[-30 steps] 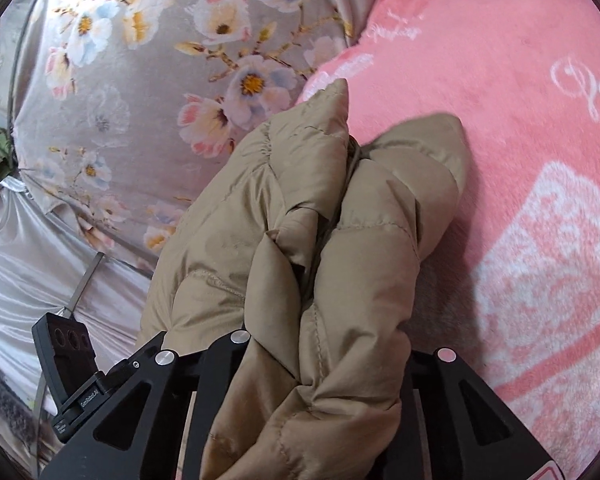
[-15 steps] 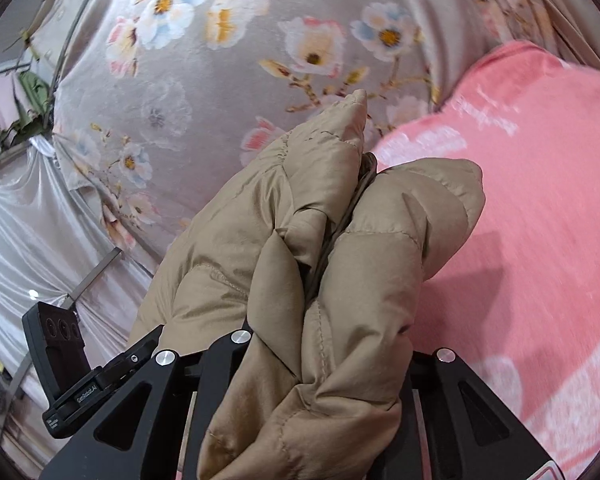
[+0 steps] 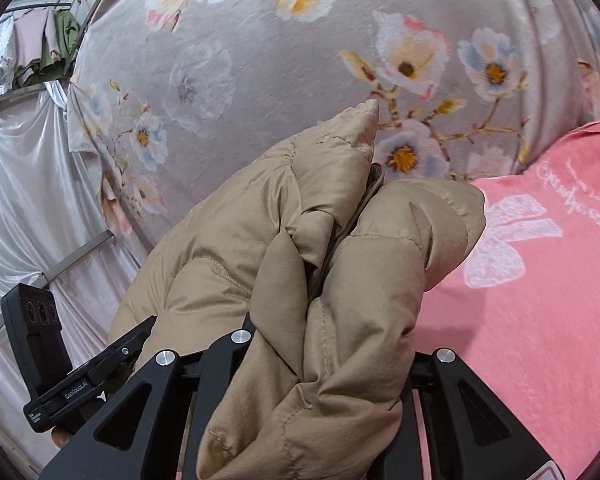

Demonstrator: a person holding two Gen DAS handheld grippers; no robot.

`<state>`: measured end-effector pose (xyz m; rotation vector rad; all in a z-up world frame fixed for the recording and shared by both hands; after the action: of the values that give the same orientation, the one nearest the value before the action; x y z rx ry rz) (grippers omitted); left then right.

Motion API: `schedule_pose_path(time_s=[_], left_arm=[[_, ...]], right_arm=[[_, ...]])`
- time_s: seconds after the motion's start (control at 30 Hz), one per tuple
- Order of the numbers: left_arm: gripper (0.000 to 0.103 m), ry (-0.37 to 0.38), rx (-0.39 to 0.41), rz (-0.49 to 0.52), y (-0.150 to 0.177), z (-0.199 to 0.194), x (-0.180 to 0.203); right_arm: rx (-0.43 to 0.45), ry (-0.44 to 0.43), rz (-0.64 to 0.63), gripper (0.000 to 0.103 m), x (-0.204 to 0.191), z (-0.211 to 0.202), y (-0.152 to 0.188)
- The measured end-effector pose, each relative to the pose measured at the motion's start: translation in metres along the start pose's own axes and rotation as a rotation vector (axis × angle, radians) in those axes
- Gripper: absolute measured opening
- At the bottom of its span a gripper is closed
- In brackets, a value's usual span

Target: Fold large clothes

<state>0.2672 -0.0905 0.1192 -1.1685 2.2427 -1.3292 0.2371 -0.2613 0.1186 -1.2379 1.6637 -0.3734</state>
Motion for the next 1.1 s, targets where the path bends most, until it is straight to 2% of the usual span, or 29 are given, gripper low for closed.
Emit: schedule_pose_path(time_s=[0.13,0.27,0.47,0.63,0.7,0.8,0.87,0.9,0.97,1.07,1.1], left_arm=[[0.066,-0.030,0.022,0.015,-0.007,0.022,-0.039],[0.066,-0.041,0.016,0.019,0.001,0.049,-0.072],[0.066,-0.063,-0.033,-0.013,0.035,0.089,-0.117],[0.067,-0.085,-0.094,-0.014,0.071,0.106,-0.138],[0.070,-0.078,-0.113,-0.033,0.087,0.109,-0.146],[0.075,-0.055,-0.142,-0.096,0.102,0.108,-0.157],[0.081,-0.050,-0.167,-0.154,0.110,0.105,-0.165],[0.081,-0.061,-0.179,-0.177,0.115,0.100,-0.168],[0.087,-0.101,-0.201,-0.197,0.125,0.082,-0.173],[0.089,-0.167,-0.238,-0.219,0.136,0.053,-0.177],[0.089,-0.235,-0.270,-0.229,0.142,0.038,-0.180]], right_arm=[[-0.013,0.002,-0.003,0.020,0.002,0.044,-0.001],[-0.038,0.004,0.020,0.020,0.012,0.093,0.010],[-0.128,0.021,0.047,0.020,0.030,0.155,0.048],[-0.220,0.053,0.043,0.021,0.042,0.185,0.086],[-0.259,0.068,0.043,0.024,0.046,0.192,0.101],[-0.292,0.064,0.055,0.030,0.046,0.195,0.106],[-0.296,0.090,0.033,0.042,0.045,0.194,0.106],[-0.307,0.110,0.023,0.044,0.043,0.188,0.106],[-0.332,0.138,-0.007,0.047,0.039,0.170,0.110],[-0.330,0.192,-0.018,0.053,0.045,0.129,0.117],[-0.321,0.220,-0.014,0.053,0.049,0.116,0.119]])
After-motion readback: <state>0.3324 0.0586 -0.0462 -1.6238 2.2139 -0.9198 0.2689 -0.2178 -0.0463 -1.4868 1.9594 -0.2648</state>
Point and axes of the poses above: each gripper's, at about its wrist camera, not at the fingertips, and z roughly the way its jaws point, x to its right, y to its underside, the point moved 10 cm from there along z, roughly the way its jaws point, and after that the axes turned 13 degrees about -x, right-handed, at the moved point
